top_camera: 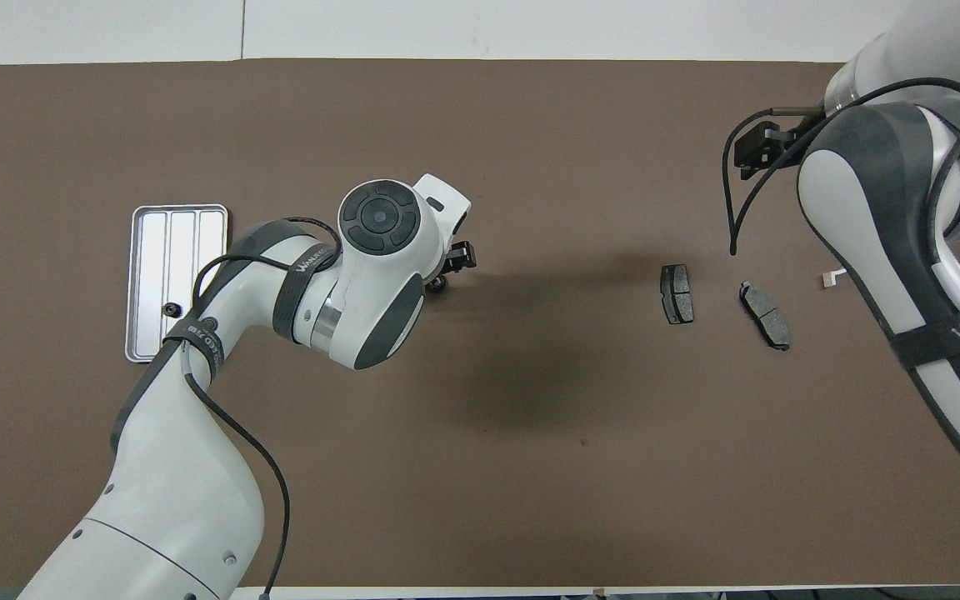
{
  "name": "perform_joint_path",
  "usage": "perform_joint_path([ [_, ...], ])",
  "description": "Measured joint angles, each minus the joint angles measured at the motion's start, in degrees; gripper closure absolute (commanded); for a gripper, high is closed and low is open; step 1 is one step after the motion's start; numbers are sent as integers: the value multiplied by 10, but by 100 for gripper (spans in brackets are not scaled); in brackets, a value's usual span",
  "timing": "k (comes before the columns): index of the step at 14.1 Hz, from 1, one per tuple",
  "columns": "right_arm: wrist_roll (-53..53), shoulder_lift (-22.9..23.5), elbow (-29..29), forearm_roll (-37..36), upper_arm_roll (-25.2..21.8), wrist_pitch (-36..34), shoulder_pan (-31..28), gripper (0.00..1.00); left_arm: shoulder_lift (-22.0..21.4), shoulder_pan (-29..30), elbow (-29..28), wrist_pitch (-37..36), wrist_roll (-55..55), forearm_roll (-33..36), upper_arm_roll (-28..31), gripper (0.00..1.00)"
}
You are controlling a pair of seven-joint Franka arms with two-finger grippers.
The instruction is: Pick bearing gear from pile to tray
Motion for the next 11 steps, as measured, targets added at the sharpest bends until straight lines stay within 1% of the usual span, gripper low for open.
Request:
perform_joint_path([
  [2,-6,-1,-3,0,0,0,-1,0,0,0,-1,7,0,1,3,3],
  [4,-42,-7,-8,0,0,0,-6,0,0,0,-7,22,0,2,3,3],
  [6,-71,-25,-18,0,-14,0,-6,0,0,0,-13,33,0,2,3,4],
  [8,-87,-68,-49,10,-58,0,15,0,2,-1,-18,37,-1,2,1,4],
  [11,-123,-138,-88,58,-125,-19,55,0,16,-7,-20,44,-10,2,0,4],
])
